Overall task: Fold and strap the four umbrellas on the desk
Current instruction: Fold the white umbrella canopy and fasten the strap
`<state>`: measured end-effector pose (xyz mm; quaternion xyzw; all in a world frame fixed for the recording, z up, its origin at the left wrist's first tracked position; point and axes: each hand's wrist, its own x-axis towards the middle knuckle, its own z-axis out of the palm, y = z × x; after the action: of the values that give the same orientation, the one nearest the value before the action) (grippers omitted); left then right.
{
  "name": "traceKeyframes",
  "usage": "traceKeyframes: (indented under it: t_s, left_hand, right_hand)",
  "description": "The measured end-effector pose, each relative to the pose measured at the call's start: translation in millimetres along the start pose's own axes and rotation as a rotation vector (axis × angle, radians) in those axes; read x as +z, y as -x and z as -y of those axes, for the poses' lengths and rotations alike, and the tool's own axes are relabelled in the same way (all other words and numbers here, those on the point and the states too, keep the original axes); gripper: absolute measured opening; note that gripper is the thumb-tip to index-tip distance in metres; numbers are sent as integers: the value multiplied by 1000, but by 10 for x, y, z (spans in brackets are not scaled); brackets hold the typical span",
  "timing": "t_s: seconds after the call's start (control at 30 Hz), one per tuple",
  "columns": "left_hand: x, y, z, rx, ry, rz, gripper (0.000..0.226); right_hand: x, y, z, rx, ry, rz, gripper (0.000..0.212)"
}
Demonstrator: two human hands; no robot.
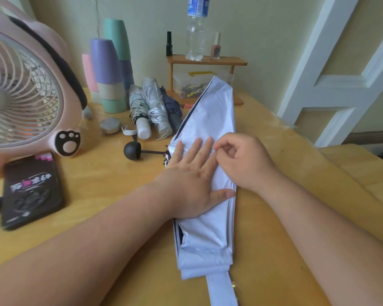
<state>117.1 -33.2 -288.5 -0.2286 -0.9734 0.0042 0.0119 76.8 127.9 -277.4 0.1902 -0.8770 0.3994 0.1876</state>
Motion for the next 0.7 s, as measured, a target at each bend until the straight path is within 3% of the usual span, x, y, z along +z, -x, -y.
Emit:
traceKeyframes:
  t_s: [0.1,0.17,0.37,0.53,0.7]
  left_hand:
    - [-5,29,-12,0,2,6,107]
    - [-12,66,-36,-6,-4,0,108]
    - [-109,332,-48,49,-95,99,108]
    - [-216,723,-28,225,-68,258,83]
    - [-200,968,-96,320,-57,201,70]
  right_hand:
    - [97,88,-1,-218,257,-124,13]
    - [131,42,-18,-256,374,-205,12]
    - [227,-49,-159,-206,441,-74,27]
    - [231,-44,-131,-174,429,-33,38]
    - [235,-38,-112,-163,438,-7,46]
